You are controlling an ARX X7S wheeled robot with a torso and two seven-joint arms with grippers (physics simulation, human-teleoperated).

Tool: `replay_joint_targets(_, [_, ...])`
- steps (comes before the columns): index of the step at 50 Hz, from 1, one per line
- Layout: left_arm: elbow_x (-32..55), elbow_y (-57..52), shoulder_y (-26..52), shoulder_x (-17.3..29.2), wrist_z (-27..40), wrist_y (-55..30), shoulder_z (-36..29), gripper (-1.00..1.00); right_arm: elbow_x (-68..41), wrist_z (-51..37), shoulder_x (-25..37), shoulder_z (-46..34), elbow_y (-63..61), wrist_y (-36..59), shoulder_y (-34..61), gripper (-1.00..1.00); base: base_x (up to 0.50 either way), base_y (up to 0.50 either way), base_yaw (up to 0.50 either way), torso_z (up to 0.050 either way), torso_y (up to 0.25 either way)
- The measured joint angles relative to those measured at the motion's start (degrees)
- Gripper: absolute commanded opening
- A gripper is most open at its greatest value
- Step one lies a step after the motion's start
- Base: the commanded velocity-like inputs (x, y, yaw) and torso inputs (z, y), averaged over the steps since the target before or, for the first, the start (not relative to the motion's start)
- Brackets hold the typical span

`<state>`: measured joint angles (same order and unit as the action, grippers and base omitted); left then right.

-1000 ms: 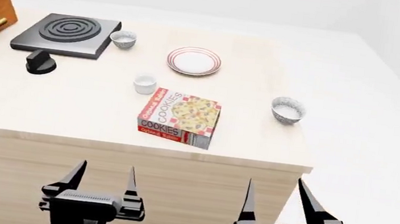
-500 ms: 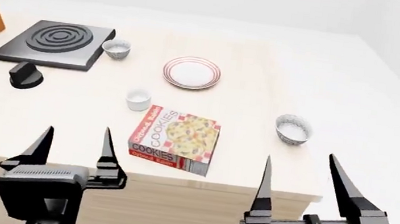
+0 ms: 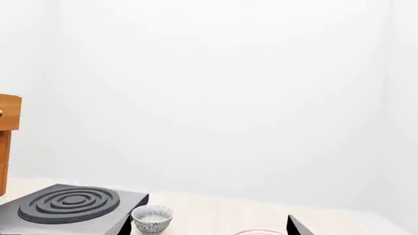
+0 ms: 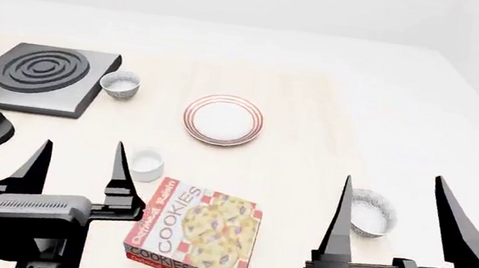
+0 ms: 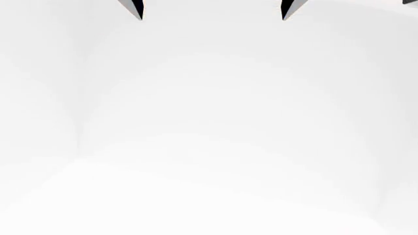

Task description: Pick the akita bowl next to the cookies box and place it on the plate.

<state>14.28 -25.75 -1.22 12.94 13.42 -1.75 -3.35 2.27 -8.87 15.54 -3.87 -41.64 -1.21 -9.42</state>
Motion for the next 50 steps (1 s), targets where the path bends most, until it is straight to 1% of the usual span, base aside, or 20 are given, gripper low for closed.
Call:
replay_joint_targets(19, [-0.11,0.44,-0.32,0.66,0.55,1.00,-0.34,1.00,-0.52,-0.65,0.80,0.46,-1.87,0.61,-1.07,1.00,0.48,0.00,0.00,0.000,0.001])
replay_joint_targets(36, [-0.07,0.93,-0.15,1.19,0.94,1.32,-0.88,1.00,-1.40,-0.90,1.29,0.24,-1.59,2.08,-0.65,1.00,0.00,0.00,0.00,0.000,0.000])
replay_joint_targets(41, [-0.09,1.00,-0.20,1.32,1.05,1.43,-1.06,1.00,-1.62,-1.00,1.51,0.27,-1.52,1.15,-0.96,1.00,0.37,0.00,0.00,0.000,0.000])
replay_joint_targets(45, [-0.03,1.13,-0.07,1.43,1.14,1.51,-1.17,1.00,-1.92,-1.19,1.65,0.52,-1.62,1.07,-0.96,1.00,0.00,0.00,0.00,0.000,0.000])
replay_joint_targets(50, [0.11,1.40,-0.05,1.54,1.10,1.58,-1.47,1.00,-2.48,-1.38,2.19,1.64,-4.12,3.77,-0.89,1.00,0.00,0.00,0.00,0.000,0.000])
